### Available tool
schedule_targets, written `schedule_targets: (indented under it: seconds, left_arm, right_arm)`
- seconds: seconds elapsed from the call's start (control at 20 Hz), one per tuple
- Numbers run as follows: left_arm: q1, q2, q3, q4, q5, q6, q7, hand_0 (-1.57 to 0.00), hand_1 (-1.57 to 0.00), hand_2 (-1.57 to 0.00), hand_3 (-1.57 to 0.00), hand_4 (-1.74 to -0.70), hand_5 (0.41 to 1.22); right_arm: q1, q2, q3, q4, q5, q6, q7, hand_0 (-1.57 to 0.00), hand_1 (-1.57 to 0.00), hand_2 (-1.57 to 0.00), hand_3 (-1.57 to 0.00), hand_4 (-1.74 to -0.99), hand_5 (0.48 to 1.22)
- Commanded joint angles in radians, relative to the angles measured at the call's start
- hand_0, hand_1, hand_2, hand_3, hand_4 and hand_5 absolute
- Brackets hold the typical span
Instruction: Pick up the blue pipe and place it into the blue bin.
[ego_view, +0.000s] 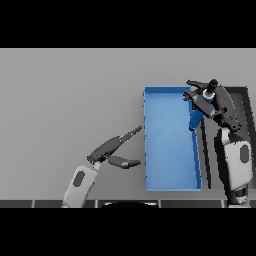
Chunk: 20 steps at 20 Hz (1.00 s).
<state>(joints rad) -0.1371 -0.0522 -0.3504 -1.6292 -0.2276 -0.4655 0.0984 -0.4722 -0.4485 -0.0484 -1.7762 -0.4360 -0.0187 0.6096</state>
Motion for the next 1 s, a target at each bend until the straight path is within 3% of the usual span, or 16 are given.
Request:
schedule_targets:
  seconds: [0.0, 0.1, 0.3, 0.35, 0.4, 0.55, 0.6, 0.65, 0.75, 0.85, 0.95]
  left_arm:
    - [0.008, -0.005, -0.004, -0.004, -0.001, 0.004, 0.004, 0.00, 0.00, 0.00, 0.00, -0.88, 0.425]
    - [0.007, 0.001, -0.001, 0.000, -0.005, 0.005, 0.006, 0.00, 0.00, 0.00, 0.00, -0.88, 0.428]
    - [0.004, -0.014, -0.014, 0.007, -0.013, 0.011, 0.012, 0.00, 0.00, 0.00, 0.00, -0.89, 0.422]
    - [0.003, -0.008, -0.006, 0.006, -0.010, 0.011, 0.011, 0.00, 0.00, 0.00, 0.00, -0.89, 0.420]
    - [0.001, 0.002, 0.000, -0.003, -0.002, 0.004, 0.006, 0.00, 0.00, 0.00, 0.00, -0.89, 0.420]
    - [0.015, 0.000, -0.017, -0.007, -0.012, 0.004, 0.003, 0.00, 0.00, 0.00, 0.00, -0.88, 0.421]
    - [0.012, 0.002, -0.014, -0.009, -0.013, 0.005, 0.006, 0.00, 0.00, 0.00, 0.00, -0.88, 0.421]
    - [0.014, 0.006, -0.011, -0.013, -0.012, 0.007, 0.004, 0.00, 0.00, 0.00, 0.00, -0.88, 0.422]
    - [0.009, 0.010, -0.002, -0.013, -0.005, 0.005, 0.010, 0.00, 0.00, 0.00, 0.00, -0.88, 0.425]
    - [0.012, 0.000, -0.012, -0.016, -0.009, 0.009, 0.014, 0.00, 0.00, 0.00, 0.00, -0.88, 0.428]
    - [0.007, -0.003, -0.006, -0.009, -0.001, 0.006, 0.022, 0.00, 0.00, 0.00, 0.00, -0.88, 0.429]
  right_arm:
    - [0.041, -0.016, 0.015, -0.009, -0.007, -0.032, 0.000, -1.57, -1.57, -1.57, -1.57, -1.741, 1.221]
    - [0.115, -0.061, 0.054, -0.030, -0.029, -0.093, 0.000, -1.57, -1.57, -1.57, -1.57, -1.741, 1.221]
    - [0.201, -0.178, 0.221, -0.032, -0.058, -0.309, 0.000, -1.57, -1.57, -1.57, -1.52, -1.741, 1.221]
    - [0.208, -0.215, 0.256, -0.032, -0.076, -0.351, 0.000, -1.57, -1.57, -1.57, -1.26, -1.741, 1.221]
    - [0.204, -0.260, 0.311, -0.020, -0.094, -0.394, 0.000, -1.57, -1.57, -1.57, -1.13, -1.741, 1.221]
    - [0.194, -0.304, 0.386, -0.001, -0.082, -0.483, -0.037, -1.57, -1.55, -1.57, -0.85, -1.741, 1.221]
    - [0.177, -0.318, 0.412, 0.014, -0.084, -0.500, -0.030, -1.46, -1.34, -1.34, -0.79, -1.678, 1.221]
    - [0.171, -0.333, 0.441, 0.027, -0.092, -0.515, -0.042, -1.17, -1.07, -1.07, -0.63, -1.592, 1.221]
    - [0.135, -0.374, 0.505, 0.051, -0.117, -0.533, -0.022, -0.75, -0.68, -0.68, -0.40, -1.413, 1.221]
    - [0.105, -0.416, 0.578, 0.065, -0.130, -0.485, -0.046, -0.48, -0.44, -0.44, -0.26, -1.275, 1.186]
    - [0.063, -0.480, 0.666, 0.091, -0.163, -0.438, -0.010, -0.31, -0.28, -0.28, -0.16, -1.175, 1.084]
